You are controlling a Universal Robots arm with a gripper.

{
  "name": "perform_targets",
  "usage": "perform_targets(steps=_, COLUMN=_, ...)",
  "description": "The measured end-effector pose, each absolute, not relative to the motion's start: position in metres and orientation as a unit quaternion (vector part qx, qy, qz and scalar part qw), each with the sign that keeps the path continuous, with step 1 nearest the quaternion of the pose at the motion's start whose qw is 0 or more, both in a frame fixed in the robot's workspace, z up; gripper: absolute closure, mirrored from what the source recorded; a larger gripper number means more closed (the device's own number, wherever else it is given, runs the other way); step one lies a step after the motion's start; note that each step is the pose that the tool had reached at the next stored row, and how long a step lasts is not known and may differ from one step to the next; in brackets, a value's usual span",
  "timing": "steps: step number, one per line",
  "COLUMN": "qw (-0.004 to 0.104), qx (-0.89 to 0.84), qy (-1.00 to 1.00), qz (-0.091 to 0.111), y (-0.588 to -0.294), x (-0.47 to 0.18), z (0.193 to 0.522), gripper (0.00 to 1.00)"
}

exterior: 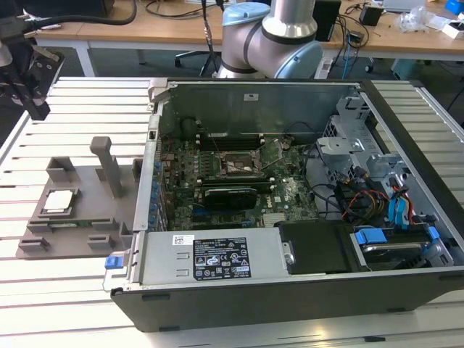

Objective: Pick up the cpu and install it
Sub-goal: 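Reach for the cpu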

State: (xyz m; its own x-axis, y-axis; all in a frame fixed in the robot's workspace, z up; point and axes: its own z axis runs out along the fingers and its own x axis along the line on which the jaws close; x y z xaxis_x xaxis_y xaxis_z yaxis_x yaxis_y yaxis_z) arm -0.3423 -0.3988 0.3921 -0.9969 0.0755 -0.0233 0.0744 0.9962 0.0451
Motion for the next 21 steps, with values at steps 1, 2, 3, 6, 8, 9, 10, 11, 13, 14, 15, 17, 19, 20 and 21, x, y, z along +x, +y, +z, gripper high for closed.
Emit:
perform_targets(steps=1, qw=0.013, qx=0.038, qy=0.999, qz=0.022, y=-0.399, x=-0.343, z=0.392, gripper=0.89)
perform_targets(steps=2, qw=0.012, qx=0.037, qy=0.999, qz=0.022, y=-0.399, x=-0.344, z=0.392, gripper=0.89)
perform_targets(steps=3, qw=0.012, qx=0.038, qy=0.999, qz=0.022, y=-0.399, x=-0.345, z=0.392, gripper=0.89)
perform_targets(steps=6, qw=0.012, qx=0.038, qy=0.999, qz=0.022, y=-0.399, x=-0.350, z=0.392, gripper=0.89)
perform_targets(steps=8, qw=0.012, qx=0.038, qy=0.999, qz=0.022, y=-0.399, x=-0.353, z=0.392, gripper=0.89)
perform_targets(steps=9, qw=0.012, qx=0.038, qy=0.999, qz=0.022, y=-0.399, x=-0.354, z=0.392, gripper=0.89)
perform_targets(steps=10, qw=0.012, qx=0.038, qy=0.999, qz=0.022, y=-0.399, x=-0.355, z=0.392, gripper=0.89)
perform_targets(steps=11, qw=0.012, qx=0.038, qy=0.999, qz=0.022, y=-0.399, x=-0.356, z=0.392, gripper=0.89)
perform_targets(steps=13, qw=0.012, qx=0.037, qy=0.999, qz=0.022, y=-0.399, x=-0.359, z=0.392, gripper=0.89)
perform_targets(steps=14, qw=0.013, qx=0.038, qy=0.999, qz=0.022, y=-0.399, x=-0.361, z=0.392, gripper=0.89)
perform_targets(steps=15, qw=0.012, qx=0.038, qy=0.999, qz=0.022, y=-0.399, x=-0.362, z=0.392, gripper=0.89)
perform_targets(steps=17, qw=0.012, qx=0.037, qy=0.999, qz=0.022, y=-0.399, x=-0.364, z=0.392, gripper=0.89)
perform_targets(steps=19, qw=0.012, qx=0.037, qy=0.999, qz=0.022, y=-0.399, x=-0.367, z=0.392, gripper=0.89)
perform_targets(steps=20, qw=0.012, qx=0.037, qy=0.999, qz=0.022, y=-0.399, x=-0.368, z=0.392, gripper=0.89)
perform_targets(steps=21, qw=0.013, qx=0.038, qy=0.999, qz=0.022, y=-0.399, x=-0.370, z=0.392, gripper=0.89)
